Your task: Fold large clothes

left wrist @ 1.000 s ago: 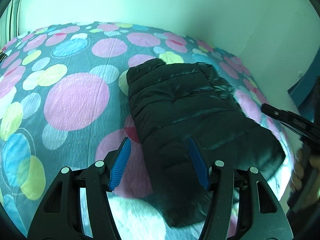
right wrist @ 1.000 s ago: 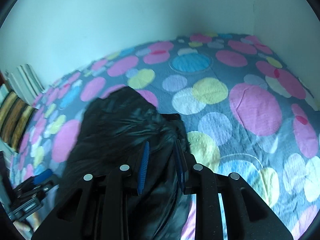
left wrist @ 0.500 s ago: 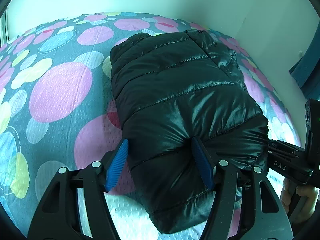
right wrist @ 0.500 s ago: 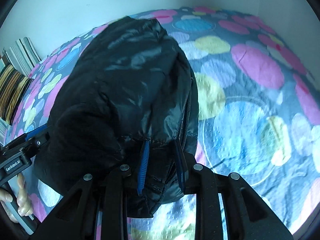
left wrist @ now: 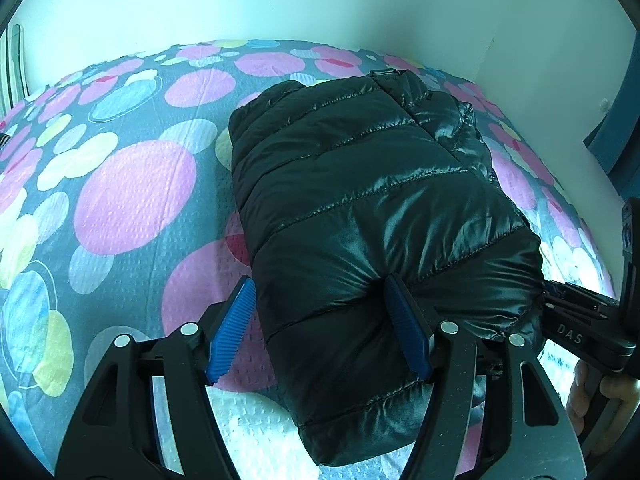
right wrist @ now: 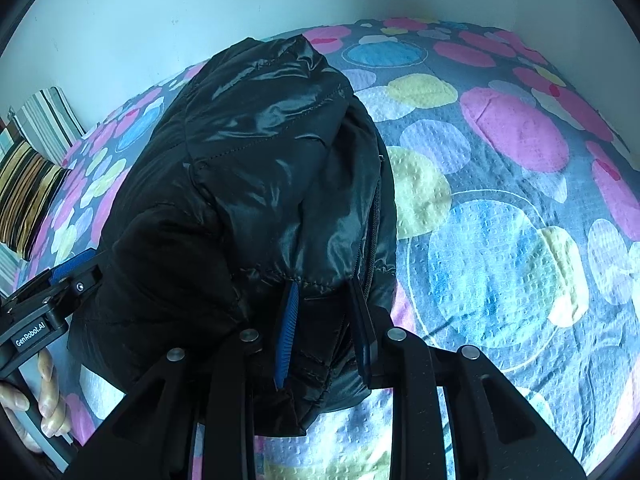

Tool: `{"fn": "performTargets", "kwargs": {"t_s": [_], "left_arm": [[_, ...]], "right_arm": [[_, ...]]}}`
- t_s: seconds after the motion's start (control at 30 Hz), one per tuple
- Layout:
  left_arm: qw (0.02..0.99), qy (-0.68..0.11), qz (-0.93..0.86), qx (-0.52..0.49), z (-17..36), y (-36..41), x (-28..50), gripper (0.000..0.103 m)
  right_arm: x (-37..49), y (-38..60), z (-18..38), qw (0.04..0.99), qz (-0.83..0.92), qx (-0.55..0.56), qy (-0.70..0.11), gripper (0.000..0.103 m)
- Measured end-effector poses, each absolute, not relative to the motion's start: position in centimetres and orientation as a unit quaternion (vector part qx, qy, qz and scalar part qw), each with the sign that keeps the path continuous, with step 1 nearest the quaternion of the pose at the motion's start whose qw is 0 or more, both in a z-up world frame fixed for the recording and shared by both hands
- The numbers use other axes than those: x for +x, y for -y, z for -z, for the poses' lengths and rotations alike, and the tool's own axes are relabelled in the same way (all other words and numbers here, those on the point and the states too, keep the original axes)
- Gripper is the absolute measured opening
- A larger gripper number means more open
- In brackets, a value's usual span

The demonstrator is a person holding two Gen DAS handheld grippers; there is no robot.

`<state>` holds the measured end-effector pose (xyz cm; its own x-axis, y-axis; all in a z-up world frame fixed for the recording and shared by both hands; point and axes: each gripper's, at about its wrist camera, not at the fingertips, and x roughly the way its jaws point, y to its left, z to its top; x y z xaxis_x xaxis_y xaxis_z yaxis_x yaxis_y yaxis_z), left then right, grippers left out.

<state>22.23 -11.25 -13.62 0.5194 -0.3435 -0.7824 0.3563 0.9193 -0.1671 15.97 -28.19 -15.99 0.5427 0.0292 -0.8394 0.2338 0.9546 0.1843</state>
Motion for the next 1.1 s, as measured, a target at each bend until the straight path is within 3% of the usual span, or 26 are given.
{"fn": "performTargets", "kwargs": {"t_s": [0.27,0.37,0.9,1.1], "left_arm": [[0.884,-0.435,0.172,0.014,12.8,10.9,21.4,0.076],[0.888,-0.429,0.163,0.017,12.6,10.8,21.0,0.078],[0.902,-0.406,0.144,0.027,11.1,10.8,19.3,0.091],[0.908,-0.398,0.131,0.032,10.2,10.4,17.7,0.093]], "right_arm": [[15.1,28.0,14.5,0.878,0.062,0.141,-0.453,0.033],[14.5,28.3,13.9,0.884,0.079,0.130,-0.442,0.049],[12.2,28.3,12.2,0.894,0.092,0.123,-0.422,0.051],[10.9,28.5,11.8,0.895,0.104,0.115,-0.417,0.058]]}}
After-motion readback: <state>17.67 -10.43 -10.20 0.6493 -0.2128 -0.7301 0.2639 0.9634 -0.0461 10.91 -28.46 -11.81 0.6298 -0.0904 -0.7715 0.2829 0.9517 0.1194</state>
